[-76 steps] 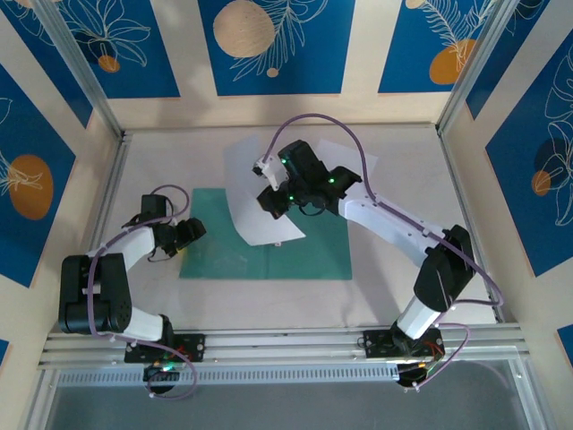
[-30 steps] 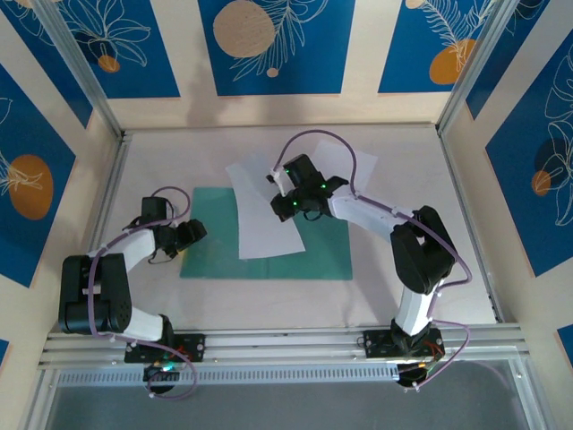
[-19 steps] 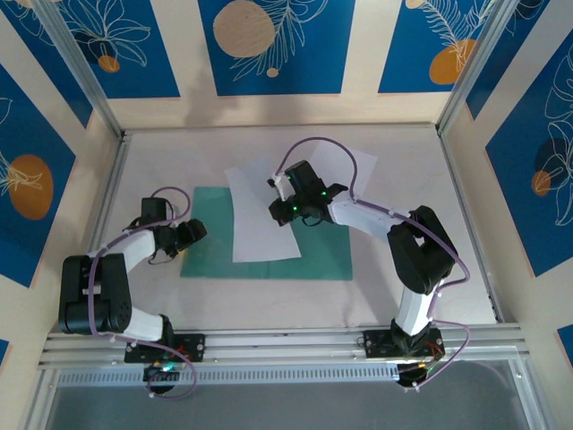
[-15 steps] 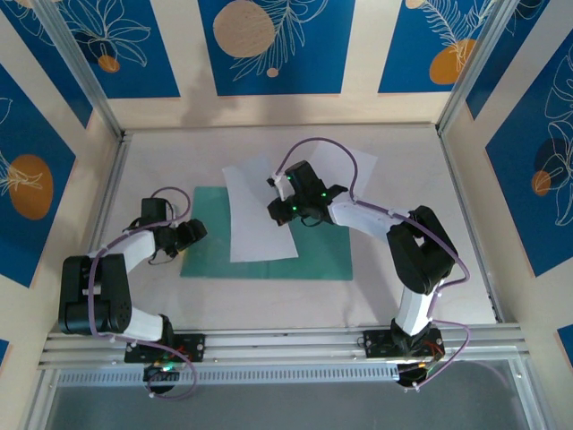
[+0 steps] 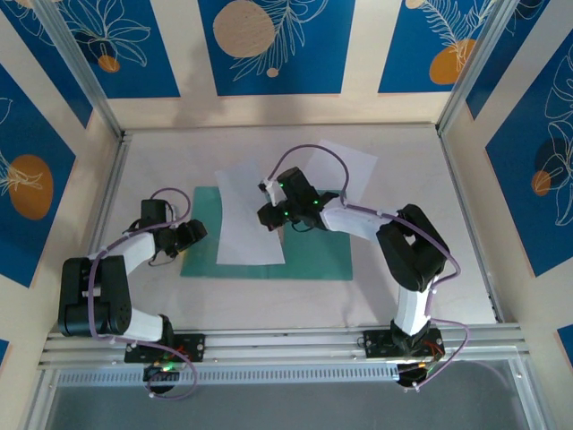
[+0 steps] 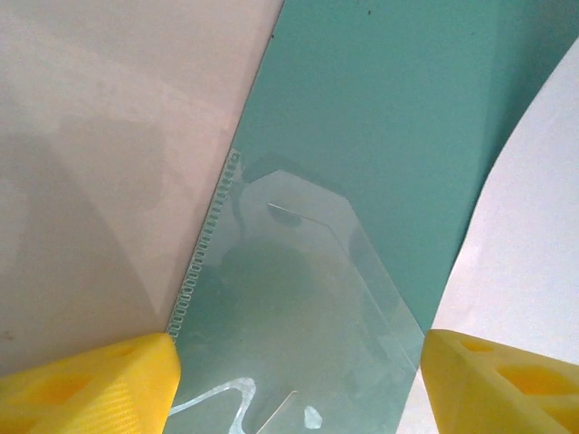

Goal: Put the files into the folder

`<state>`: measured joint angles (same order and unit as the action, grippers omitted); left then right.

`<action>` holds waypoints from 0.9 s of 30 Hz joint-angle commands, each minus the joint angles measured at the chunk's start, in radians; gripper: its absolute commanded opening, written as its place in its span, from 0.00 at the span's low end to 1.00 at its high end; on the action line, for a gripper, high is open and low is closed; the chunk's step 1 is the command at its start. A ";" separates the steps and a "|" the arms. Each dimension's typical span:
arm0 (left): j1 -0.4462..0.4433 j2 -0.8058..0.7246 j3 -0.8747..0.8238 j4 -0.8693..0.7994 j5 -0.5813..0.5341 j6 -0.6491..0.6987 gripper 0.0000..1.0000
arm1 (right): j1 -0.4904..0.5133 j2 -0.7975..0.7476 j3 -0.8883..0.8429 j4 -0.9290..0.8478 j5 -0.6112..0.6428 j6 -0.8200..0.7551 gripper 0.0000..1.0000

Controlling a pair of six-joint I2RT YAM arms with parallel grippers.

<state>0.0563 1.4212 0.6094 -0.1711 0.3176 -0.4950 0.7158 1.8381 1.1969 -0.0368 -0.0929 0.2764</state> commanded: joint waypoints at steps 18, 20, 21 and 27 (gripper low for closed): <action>0.010 0.008 -0.039 -0.030 0.020 0.004 0.73 | 0.003 0.071 -0.077 0.243 -0.109 0.083 0.01; 0.010 0.010 -0.039 -0.031 0.021 0.005 0.73 | 0.002 0.076 -0.079 0.256 -0.111 0.088 0.01; 0.010 0.009 -0.038 -0.031 0.021 0.005 0.73 | 0.002 0.079 -0.081 0.263 -0.111 0.092 0.01; 0.011 0.008 -0.041 -0.028 0.021 0.003 0.73 | 0.002 0.107 -0.085 0.296 -0.127 0.119 0.02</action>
<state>0.0570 1.4212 0.6064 -0.1635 0.3218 -0.4950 0.7162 1.9266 1.1294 0.2173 -0.1913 0.3740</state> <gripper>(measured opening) 0.729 0.066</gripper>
